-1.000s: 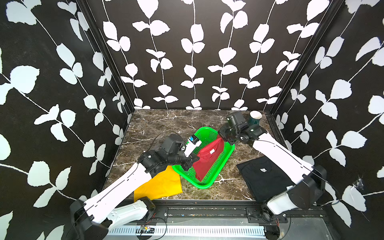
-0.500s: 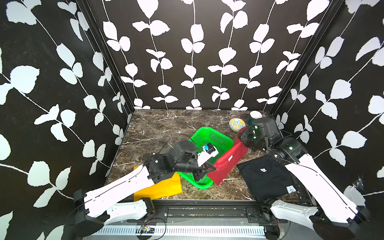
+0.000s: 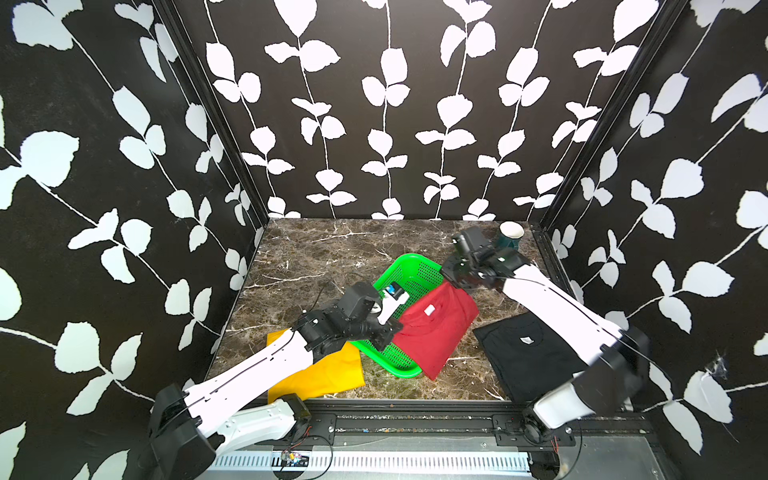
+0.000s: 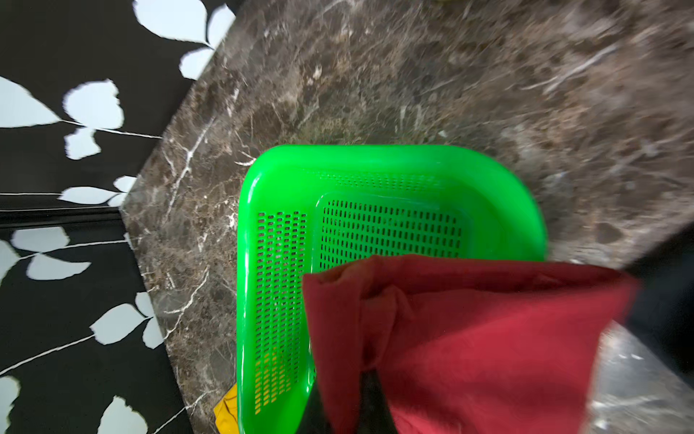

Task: Put the folded t-shirts into the basket
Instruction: Place the T-shirt in the bin.

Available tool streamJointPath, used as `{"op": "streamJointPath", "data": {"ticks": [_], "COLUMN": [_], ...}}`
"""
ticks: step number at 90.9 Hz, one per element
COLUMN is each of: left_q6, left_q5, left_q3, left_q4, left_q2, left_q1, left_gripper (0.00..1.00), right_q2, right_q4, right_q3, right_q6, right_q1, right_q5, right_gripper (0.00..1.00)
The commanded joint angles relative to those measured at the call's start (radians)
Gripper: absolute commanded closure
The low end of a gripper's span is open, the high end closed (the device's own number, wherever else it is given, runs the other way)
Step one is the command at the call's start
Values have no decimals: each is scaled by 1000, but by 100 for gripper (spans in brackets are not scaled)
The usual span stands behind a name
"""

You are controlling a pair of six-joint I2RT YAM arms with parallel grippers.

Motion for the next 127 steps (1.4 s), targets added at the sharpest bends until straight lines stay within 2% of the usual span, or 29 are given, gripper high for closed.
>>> {"op": "streamJointPath", "data": {"ticks": [1,10,20,26,46,59,83,115,116,118,121,127], "left_q6": [-14,-55,-99,-108,-89,-85,-92,-142,-143,-142,-142,-133], "left_q5": [-142,-192,-181,-175,-262,-355,-379,-504,-503,-499,-490,-470], "left_q3": [-55,-140,-210,-233,-240,-216,-233,-240,-241,-240,-237,-237], "left_q4": [11,100,181,211,214,168,152,113,113,113,117,129], "left_q2": [-7,41,111,136,217,238,168,127,126,127,127,117], "left_q1": [18,23,26,27,27,28,26,26,27,27,28,26], "left_gripper": [100,100,100,100,100,100,100,100,98,84,70,64], "right_q2": [91,194,287,336,454,473,459,483,484,483,482,476], "right_q4": [40,27,43,43,68,124,203,205,205,205,204,203], "right_q3": [91,132,135,145,169,169,191,240,242,245,246,247], "right_q6": [14,23,37,36,34,33,19,26,26,26,26,25], "right_q1": [8,8,8,8,4,4,5,12,11,11,12,12], "right_q5": [-7,-16,-27,-29,-36,-56,-117,-138,-137,-136,-135,-132], "right_gripper": [100,100,100,100,100,100,100,100,99,94,84,71]}}
